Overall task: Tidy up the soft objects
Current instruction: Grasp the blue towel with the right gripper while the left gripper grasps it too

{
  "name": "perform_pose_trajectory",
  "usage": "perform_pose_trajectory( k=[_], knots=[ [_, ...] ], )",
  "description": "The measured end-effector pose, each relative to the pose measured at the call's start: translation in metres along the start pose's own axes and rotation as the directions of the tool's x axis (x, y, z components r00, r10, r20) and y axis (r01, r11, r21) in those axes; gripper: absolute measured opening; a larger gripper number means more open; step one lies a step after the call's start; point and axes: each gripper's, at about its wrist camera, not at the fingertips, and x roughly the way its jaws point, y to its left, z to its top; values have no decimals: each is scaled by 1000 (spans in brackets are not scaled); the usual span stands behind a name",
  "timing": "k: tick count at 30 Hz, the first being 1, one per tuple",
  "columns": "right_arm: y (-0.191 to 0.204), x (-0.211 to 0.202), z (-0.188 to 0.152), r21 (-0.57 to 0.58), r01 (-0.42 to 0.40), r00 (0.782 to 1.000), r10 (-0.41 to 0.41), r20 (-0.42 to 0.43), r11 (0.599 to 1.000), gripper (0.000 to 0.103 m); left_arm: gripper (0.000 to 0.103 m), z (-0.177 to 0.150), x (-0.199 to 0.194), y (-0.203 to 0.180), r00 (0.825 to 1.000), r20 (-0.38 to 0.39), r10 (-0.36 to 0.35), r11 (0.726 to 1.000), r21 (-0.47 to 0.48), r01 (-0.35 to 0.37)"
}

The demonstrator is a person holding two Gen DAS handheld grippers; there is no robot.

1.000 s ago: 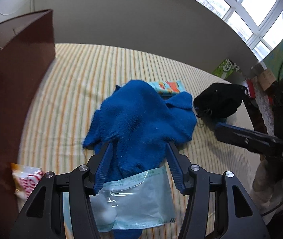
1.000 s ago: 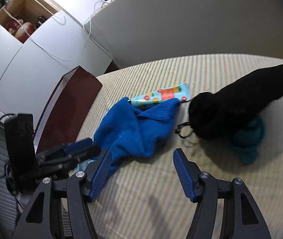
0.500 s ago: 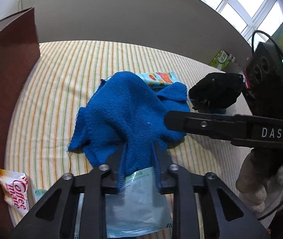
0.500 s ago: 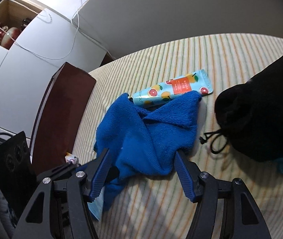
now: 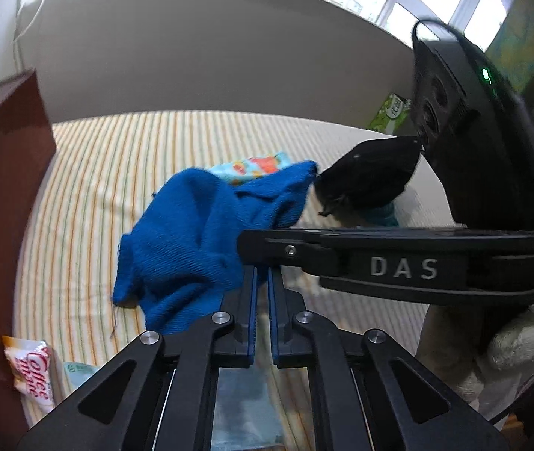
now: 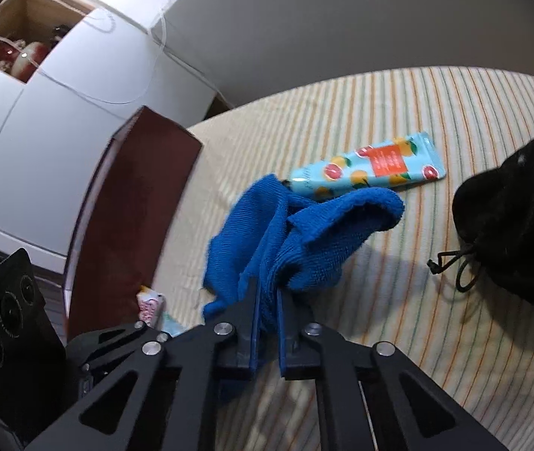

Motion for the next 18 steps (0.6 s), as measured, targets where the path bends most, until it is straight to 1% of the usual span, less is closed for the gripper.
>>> perform_pose_trajectory(
  k=[3, 5, 7, 8, 10, 11, 12, 13, 14, 15, 17, 18],
  knots=[
    [4, -9, -2, -26, 26, 1000, -26, 13, 999, 6, 4, 0, -2, -5, 999, 15, 31, 999, 20, -31],
    [1, -11, -4, -36, 47, 999, -46, 19, 998, 6, 4, -1, -2, 1, 999, 13, 46, 999, 6, -46],
    [-4, -13, -6, -37, 56, 998, -56, 18, 998, 6, 8, -2, -2, 11, 996, 10, 86, 996, -14, -86],
    [-7, -13, -6, -31, 55, 998, -54, 14, 998, 6, 17, -2, -2, 17, 995, 9, 101, 995, -24, -101],
    [-12, -11, -7, -26, 52, 999, -52, 7, 998, 6, 23, -2, -1, 26, 995, 3, 98, 995, -34, -98],
    [-13, -11, -7, -26, 55, 998, -54, 7, 998, 6, 32, -1, 1, 30, 994, -9, 106, 994, -34, -106],
    [-14, -10, -7, -29, 55, 998, -55, 6, 998, 6, 47, -1, 2, 32, 993, -8, 122, 992, -36, -122],
    [-14, -10, -7, -32, 56, 998, -56, 5, 998, 8, 55, -1, 2, 34, 990, -4, 144, 989, -41, -144],
    [-15, -10, -7, -35, 59, 998, -59, 2, 998, 9, 61, 1, 4, 37, 988, -2, 153, 987, -47, -153],
    [-15, -9, -7, -35, 62, 998, -62, -1, 997, 9, 61, 0, 6, 40, 989, -8, 148, 988, -49, -148],
    [-15, -9, -6, -35, 65, 998, -65, -2, 997, 15, 61, 1, 11, 45, 989, -24, 143, 988, -60, -144],
    [-16, -10, -6, -35, 67, 998, -67, -1, 997, 24, 61, 2, 13, 47, 989, -32, 146, 987, -63, -148]
  ],
)
